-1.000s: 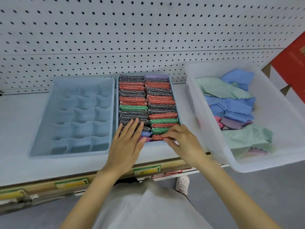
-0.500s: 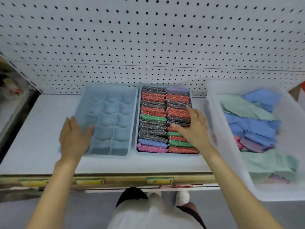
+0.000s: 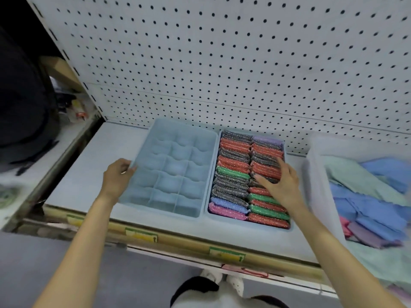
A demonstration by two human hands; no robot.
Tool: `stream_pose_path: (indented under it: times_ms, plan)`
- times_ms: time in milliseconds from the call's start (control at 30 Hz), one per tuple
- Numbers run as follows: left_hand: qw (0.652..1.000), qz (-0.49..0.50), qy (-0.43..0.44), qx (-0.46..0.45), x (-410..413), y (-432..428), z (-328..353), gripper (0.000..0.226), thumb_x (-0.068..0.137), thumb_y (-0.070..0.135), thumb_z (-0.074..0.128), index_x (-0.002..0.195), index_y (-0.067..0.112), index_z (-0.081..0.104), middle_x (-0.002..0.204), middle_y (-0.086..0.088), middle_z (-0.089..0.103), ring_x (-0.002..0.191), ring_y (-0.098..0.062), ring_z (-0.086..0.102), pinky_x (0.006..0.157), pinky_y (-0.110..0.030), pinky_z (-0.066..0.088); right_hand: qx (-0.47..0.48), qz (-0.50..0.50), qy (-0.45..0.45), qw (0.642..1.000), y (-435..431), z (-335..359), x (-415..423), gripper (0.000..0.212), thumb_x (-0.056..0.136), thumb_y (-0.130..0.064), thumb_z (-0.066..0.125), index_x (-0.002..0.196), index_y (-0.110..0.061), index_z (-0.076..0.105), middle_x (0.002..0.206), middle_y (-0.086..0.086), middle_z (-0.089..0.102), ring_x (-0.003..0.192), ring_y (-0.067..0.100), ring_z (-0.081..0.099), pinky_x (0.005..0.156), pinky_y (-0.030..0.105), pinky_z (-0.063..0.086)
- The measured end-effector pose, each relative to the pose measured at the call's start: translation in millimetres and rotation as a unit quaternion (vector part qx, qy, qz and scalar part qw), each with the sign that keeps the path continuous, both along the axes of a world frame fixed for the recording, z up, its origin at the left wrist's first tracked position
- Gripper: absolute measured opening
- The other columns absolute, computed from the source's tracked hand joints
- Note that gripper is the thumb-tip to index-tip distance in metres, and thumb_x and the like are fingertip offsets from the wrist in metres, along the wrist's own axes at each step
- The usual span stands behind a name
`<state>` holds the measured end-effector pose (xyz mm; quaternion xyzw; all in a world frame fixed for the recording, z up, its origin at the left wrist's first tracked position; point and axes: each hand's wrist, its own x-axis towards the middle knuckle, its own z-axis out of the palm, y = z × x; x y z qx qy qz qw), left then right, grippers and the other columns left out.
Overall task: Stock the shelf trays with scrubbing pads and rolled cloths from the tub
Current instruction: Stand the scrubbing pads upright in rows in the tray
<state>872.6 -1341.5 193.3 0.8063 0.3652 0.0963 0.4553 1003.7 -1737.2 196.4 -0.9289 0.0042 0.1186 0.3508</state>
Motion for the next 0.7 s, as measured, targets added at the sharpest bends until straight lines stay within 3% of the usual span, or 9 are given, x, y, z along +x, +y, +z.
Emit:
stream_pose_path:
  times_ms: [133,267,433,567,700]
  plan:
    - [0.999,0.031,-0.032,0.012,-9,3,26,0.007,0.091,0.02,0.062,0.089,0.013,0.062,0.093,-0.01,0.068,0.082,-0.021,0.058,0.072,-0.032,0.043,0.065,-0.03,0.03,0.997,-18,-28,14,0.104,0.054,-0.081,0.068,0.14,-0.038,0.03,0.139,0.0,0.046,0.13,0.022,0.043,0.104,0.052,0.041]
    - [0.995,0.034,-0.076,0.056,-22,2,64,0.013,0.094,0.024,0.059,0.094,0.011,0.06,0.094,-0.01,0.066,0.084,-0.027,0.059,0.07,-0.038,0.046,0.113,-0.005,0.04,0.993,-16,-41,17,0.098,0.053,-0.081,0.069,0.135,-0.039,0.035,0.132,-0.001,0.053,0.125,0.022,0.048,0.102,0.053,0.043]
    - [0.985,0.095,-0.118,0.088,-42,1,103,0.016,0.094,0.017,0.057,0.102,0.002,0.059,0.096,-0.009,0.061,0.088,-0.022,0.056,0.063,-0.03,0.041,0.208,-0.008,0.083,0.975,20,-20,7,0.106,0.056,-0.085,0.06,0.143,-0.036,0.024,0.146,0.002,0.036,0.133,0.024,0.039,0.106,0.055,0.037]
    - [0.98,0.123,-0.127,0.087,-69,6,114,0.009,0.094,0.017,0.058,0.095,0.008,0.057,0.094,-0.012,0.063,0.086,-0.024,0.057,0.072,-0.04,0.046,0.246,0.022,0.116,0.962,58,-14,1,0.106,0.057,-0.088,0.056,0.144,-0.039,0.022,0.149,0.002,0.032,0.135,0.026,0.036,0.107,0.056,0.034]
    - [0.982,0.125,-0.125,0.069,-83,0,110,0.009,0.094,0.017,0.057,0.088,0.012,0.057,0.094,-0.012,0.066,0.086,-0.029,0.06,0.076,-0.045,0.049,0.307,0.052,0.18,0.933,98,-2,-8,0.092,0.071,-0.082,0.048,0.146,-0.033,0.024,0.15,-0.002,0.032,0.136,0.023,0.035,0.111,0.05,0.03]
